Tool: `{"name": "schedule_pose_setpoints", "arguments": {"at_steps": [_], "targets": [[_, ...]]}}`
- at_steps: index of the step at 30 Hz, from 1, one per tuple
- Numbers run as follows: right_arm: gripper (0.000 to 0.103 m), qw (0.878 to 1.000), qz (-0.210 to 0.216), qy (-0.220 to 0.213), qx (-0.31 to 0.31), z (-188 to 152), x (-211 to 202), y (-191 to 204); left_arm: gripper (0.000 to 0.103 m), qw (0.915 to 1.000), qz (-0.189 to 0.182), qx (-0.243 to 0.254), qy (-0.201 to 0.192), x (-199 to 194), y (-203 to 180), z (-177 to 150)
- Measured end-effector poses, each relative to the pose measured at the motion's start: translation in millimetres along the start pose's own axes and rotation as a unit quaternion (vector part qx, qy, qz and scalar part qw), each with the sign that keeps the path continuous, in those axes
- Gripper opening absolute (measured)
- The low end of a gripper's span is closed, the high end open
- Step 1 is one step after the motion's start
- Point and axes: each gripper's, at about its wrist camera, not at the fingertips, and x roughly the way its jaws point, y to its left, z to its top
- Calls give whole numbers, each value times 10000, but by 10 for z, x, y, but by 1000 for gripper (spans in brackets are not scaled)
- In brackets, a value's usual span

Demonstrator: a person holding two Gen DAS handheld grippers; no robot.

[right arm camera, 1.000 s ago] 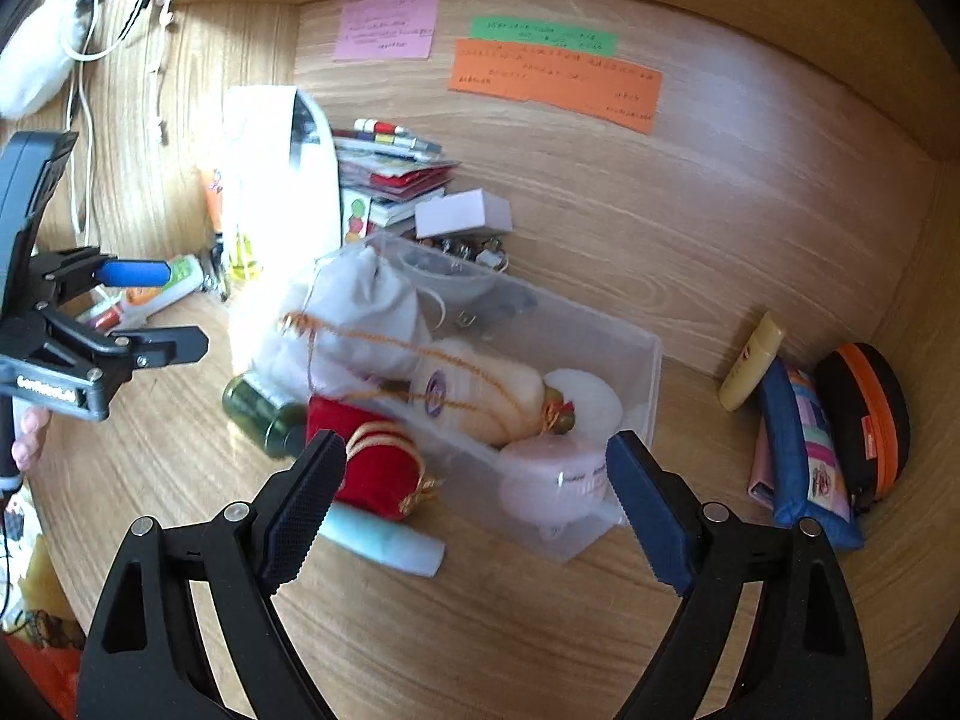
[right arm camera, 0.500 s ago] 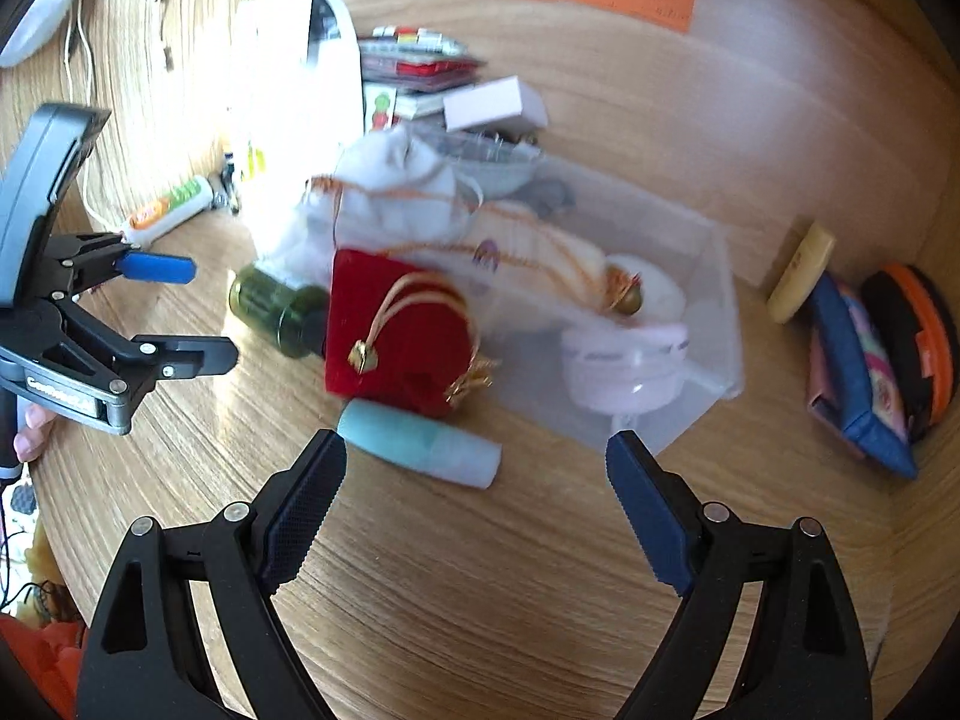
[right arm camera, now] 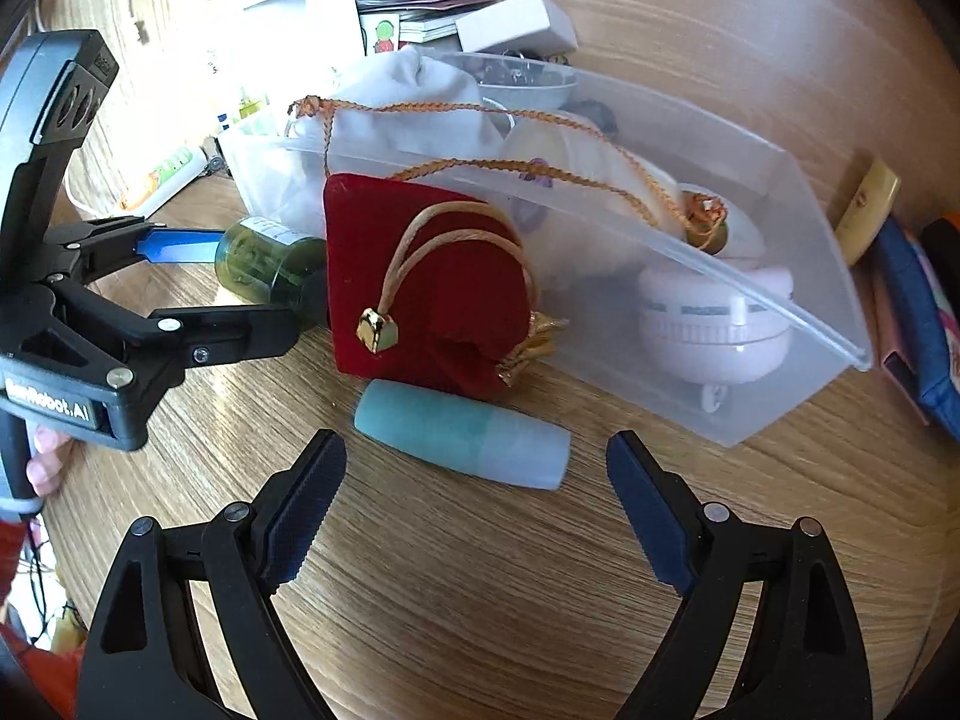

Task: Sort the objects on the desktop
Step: 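Move both grippers back toward the green bottle and teal tube, then grasp the green glass bottle with the left gripper while the right grasps the teal tube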

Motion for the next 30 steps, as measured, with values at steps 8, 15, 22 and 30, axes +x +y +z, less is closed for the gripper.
{"name": "schedule_pose_setpoints", "arguments": {"at_steps": [8,15,22,30], "targets": [[85,9999,-30,-17,168,15,40,49,94,9999,66,74,-63,20,-17,20],[71,9998,-49,-99,141,20,17,56,76,9996,-80,237,-162,-4,-59,4],[71,9995,111,-234,171,-4,-57,33,57,9991,-128,379,-160,-14,-129,-39],[71,9989,77,-461,59,-55,-198,66,57,9992,-105,265,-276,-76,-93,-81]]}}
